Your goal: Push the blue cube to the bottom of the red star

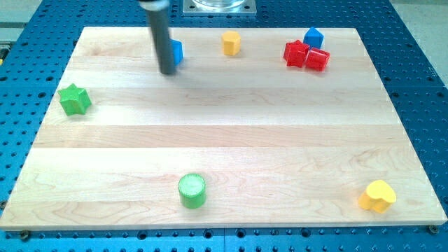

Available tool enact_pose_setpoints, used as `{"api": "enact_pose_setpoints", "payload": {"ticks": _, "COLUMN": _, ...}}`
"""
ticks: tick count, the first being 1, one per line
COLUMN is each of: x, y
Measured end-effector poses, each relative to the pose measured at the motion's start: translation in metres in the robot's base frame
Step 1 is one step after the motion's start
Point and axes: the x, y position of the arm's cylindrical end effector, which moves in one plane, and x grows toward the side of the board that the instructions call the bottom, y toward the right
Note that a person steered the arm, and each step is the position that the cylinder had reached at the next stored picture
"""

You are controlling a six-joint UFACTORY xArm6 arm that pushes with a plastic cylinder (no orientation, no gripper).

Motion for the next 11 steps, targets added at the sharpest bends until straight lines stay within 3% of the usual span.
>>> {"api": "enact_pose_setpoints", "payload": {"ticks": 1, "x": 0.002, "y": -0.090}}
{"api": "enact_pose_setpoints", "payload": {"ticks": 2, "x": -0.056, "y": -0.113}}
{"api": "enact_pose_setpoints", "payload": {"ticks": 3, "x": -0.074, "y": -0.021}}
{"api": "enact_pose_setpoints", "payload": {"ticks": 5, "x": -0.009, "y": 0.166}}
{"api": "enact_pose_setpoints", "payload": {"ticks": 7, "x": 0.054, "y": 0.134}}
{"api": "enact_pose_setpoints", "payload": {"ticks": 10, "x": 0.022, "y": 0.211}}
{"api": "enact_pose_setpoints", "payload": {"ticks": 11, "x": 0.035, "y": 0.205}}
